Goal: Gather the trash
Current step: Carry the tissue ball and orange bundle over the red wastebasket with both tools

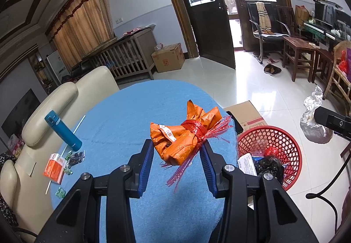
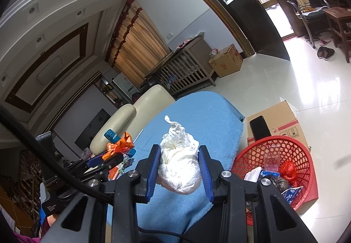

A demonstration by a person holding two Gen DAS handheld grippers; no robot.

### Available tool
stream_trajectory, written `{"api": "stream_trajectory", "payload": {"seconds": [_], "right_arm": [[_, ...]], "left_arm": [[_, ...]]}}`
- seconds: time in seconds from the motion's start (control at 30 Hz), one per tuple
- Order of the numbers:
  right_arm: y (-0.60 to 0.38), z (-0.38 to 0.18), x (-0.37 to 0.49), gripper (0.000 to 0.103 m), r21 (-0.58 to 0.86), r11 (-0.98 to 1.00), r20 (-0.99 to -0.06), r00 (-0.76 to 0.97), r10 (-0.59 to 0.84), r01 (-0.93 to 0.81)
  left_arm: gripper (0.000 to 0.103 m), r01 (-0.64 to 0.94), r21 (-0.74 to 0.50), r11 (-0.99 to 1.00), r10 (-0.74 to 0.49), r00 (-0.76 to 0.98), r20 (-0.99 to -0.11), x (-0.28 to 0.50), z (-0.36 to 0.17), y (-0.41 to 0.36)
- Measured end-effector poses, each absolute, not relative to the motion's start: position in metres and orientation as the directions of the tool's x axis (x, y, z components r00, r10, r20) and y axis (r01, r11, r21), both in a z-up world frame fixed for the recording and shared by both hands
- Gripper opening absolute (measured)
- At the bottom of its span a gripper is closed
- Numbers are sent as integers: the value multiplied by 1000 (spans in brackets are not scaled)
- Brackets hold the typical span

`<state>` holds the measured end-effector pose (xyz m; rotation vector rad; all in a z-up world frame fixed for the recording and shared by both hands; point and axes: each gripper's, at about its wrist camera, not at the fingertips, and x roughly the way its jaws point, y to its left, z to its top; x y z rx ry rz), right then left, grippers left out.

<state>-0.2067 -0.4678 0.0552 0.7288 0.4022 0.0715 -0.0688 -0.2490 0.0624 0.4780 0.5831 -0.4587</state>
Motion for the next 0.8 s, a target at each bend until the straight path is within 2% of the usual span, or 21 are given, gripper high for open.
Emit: {"api": "stream_trajectory", "payload": {"seconds": [0.8], "right_arm": [[-500, 43, -233, 38, 685, 713, -363, 919, 152, 152]], "left_arm": [[45, 608, 303, 734, -306, 695, -651, -73, 52, -284]]}}
